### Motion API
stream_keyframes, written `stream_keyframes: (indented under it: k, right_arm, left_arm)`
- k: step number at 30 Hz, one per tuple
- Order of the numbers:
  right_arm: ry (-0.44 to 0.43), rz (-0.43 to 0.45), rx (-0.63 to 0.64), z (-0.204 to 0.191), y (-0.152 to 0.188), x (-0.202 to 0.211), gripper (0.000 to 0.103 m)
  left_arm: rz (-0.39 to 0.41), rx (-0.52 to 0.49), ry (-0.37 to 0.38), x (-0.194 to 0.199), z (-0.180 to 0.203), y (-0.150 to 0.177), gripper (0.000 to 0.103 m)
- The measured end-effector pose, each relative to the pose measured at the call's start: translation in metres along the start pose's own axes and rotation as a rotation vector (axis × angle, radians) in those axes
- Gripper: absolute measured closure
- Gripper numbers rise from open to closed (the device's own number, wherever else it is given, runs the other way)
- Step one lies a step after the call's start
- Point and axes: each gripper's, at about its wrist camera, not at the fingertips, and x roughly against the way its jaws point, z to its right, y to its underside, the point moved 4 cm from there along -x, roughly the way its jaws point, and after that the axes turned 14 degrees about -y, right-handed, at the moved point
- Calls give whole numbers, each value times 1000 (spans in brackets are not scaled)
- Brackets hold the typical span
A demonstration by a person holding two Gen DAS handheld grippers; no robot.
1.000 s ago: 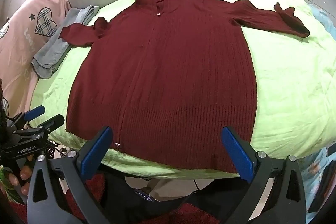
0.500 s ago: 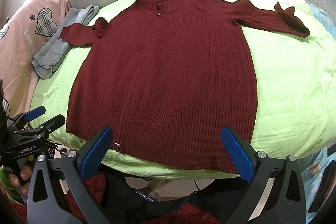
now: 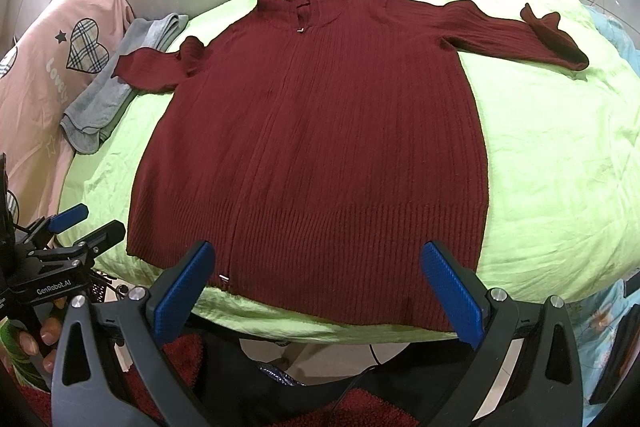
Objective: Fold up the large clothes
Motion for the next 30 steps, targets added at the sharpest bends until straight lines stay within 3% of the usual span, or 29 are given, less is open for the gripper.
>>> stream_keyframes:
  k: [12, 19, 27, 30]
  right_arm:
    - [1, 6, -10, 4, -1, -2, 0]
    - [-5, 14, -21, 10, -3, -5, 0]
    - [-15, 21, -61, 24, -10, -8, 0]
    - [-20, 32, -56, 28, -15, -8, 0]
  left_arm:
    - [-13, -32, -23, -5, 5, 0, 5]
    - [-18, -38, 5, -12, 10, -6, 5]
    - [-35, 25, 26, -35, 7, -25, 5]
    - [-39, 55, 73, -40, 8, -32, 5]
